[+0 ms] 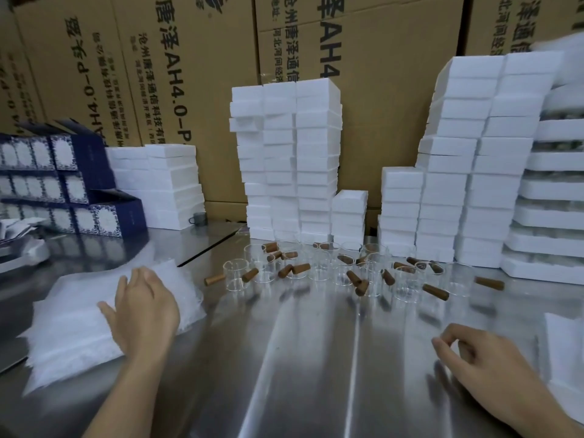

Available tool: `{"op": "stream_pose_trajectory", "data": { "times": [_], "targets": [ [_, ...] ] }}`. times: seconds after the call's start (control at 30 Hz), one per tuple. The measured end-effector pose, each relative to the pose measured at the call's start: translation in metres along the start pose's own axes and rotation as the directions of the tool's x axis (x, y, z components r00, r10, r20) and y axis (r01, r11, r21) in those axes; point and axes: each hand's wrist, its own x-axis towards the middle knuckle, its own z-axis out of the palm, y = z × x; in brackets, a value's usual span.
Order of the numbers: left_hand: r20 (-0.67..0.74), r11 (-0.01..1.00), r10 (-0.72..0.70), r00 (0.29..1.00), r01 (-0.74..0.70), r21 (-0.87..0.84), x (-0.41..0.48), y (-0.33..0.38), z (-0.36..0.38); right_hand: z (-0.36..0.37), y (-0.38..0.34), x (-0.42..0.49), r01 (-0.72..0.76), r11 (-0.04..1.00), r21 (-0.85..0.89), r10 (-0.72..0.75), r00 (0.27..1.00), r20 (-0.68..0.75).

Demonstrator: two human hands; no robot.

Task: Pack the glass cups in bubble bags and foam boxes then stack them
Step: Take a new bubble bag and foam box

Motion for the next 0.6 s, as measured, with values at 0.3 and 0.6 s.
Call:
{"op": "stream_pose_trajectory", "data": {
  "times": [0.3,0.6],
  "targets": [
    [-0.120,0.819,0.488,0.865,-0.500,-0.281,-0.073,0.067,-0.017,0.005,0.004,0.001,-0.039,0.999,-0.001,0.039,0.999,-0.015],
    [0.575,0.501,0.790,0.214,-0.766,-0.403,-0.215,0.111,-0.013,0.003,0.005,-0.001,-0.071,0.997,-0.038,0.071,0.997,-0.006]
  ]
}}
